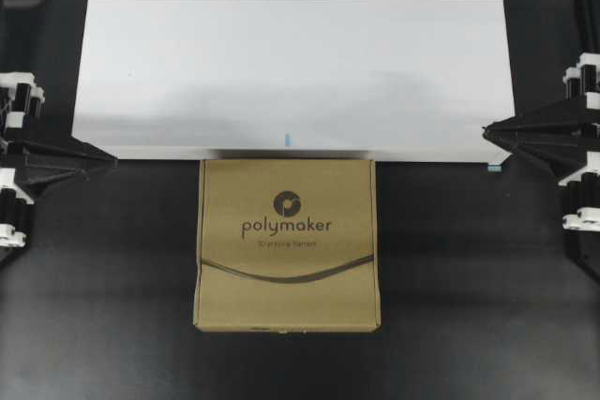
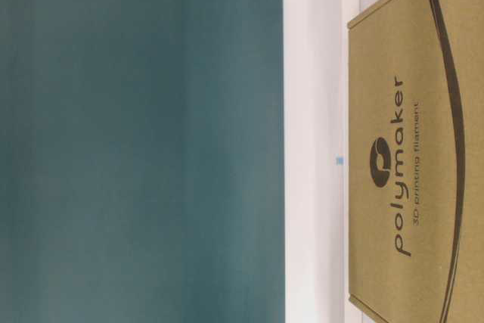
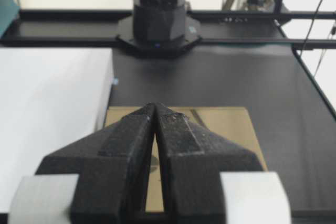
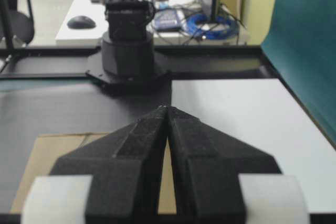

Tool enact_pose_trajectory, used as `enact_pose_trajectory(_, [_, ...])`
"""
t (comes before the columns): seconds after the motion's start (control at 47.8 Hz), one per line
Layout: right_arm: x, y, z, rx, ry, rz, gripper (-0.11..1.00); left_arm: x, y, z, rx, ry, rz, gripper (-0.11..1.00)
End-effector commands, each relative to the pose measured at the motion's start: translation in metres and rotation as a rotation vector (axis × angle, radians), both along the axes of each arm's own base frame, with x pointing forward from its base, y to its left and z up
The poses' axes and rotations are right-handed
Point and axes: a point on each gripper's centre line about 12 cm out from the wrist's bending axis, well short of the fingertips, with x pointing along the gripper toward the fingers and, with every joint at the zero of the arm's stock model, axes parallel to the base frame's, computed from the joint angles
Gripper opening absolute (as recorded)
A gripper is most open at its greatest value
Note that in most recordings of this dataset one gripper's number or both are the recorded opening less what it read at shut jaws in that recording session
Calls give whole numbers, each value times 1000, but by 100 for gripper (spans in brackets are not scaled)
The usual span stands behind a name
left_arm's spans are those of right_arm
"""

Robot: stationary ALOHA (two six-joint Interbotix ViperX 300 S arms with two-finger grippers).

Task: Place the cardboard box on the stand after clamping it between your arms.
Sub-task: 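Move both grippers inward toward the left and right sides of the box, then press both grippers flat against opposite sides of the polymaker box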

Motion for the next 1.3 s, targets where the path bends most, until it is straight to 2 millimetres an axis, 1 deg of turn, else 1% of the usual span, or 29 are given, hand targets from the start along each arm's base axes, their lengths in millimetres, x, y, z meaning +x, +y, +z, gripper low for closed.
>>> enact_pose_trajectory(0.0, [3, 3, -1, 21, 8, 16, 2, 5, -3, -5, 14, 77, -17, 5])
enact_pose_trajectory(0.021, [4, 4, -3, 29, 26, 20, 2, 5, -3, -6, 6, 101, -18, 5])
enact_pose_trajectory(0.063, [5, 5, -7, 47, 63, 23, 6, 6, -3, -7, -12, 152, -18, 7])
enact_pose_trajectory(0.126, [6, 8, -16, 85, 147, 36, -1, 6, -5, -8, -30, 217, -23, 0])
enact_pose_trajectory(0.146, [7, 10, -21, 102, 196, 44, -1, 6, -6, -7, -34, 238, -26, 0])
enact_pose_trajectory(0.23, [9, 16, -29, 143, 317, 65, -1, 7, -9, -9, -41, 334, -39, 0])
enact_pose_trajectory(0.335, [12, 23, -38, 182, 464, 84, -1, 9, -17, -18, -36, 474, -67, 0])
enact_pose_trajectory(0.481, [20, 35, -51, 205, 646, 103, -1, 16, -28, -36, -11, 658, -104, 0])
enact_pose_trajectory(0.628, [30, 48, -72, 214, 799, 118, -1, 26, -38, -55, 2, 796, -125, 0])
enact_pose_trajectory(0.711, [37, 54, -83, 225, 868, 116, -1, 32, -41, -64, -22, 860, -118, 0])
enact_pose_trajectory(0.858, [49, 58, -101, 214, 977, 97, -1, 42, -43, -82, -52, 962, -92, 0])
enact_pose_trajectory(0.921, [54, 58, -109, 208, 1022, 85, 0, 46, -43, -87, -53, 990, -86, 0])
enact_pose_trajectory(0.983, [57, 58, -118, 206, 1068, 72, 6, 50, -44, -92, -50, 1014, -83, 1])
enact_pose_trajectory(1.046, [59, 59, -130, 203, 1119, 59, 20, 54, -45, -97, -48, 1037, -80, 5])
enact_pose_trajectory(1.088, [61, 59, -136, 201, 1142, 53, 32, 57, -45, -102, -48, 1060, -76, 12])
enact_pose_trajectory(1.13, [63, 60, -141, 203, 1159, 47, 44, 59, -46, -108, -44, 1081, -73, 21])
enact_pose_trajectory(1.192, [67, 62, -148, 203, 1169, 45, 63, 64, -46, -118, -40, 1109, -71, 41])
enact_pose_trajectory(1.276, [76, 63, -154, 197, 1152, 49, 81, 72, -48, -127, -40, 1114, -70, 66])
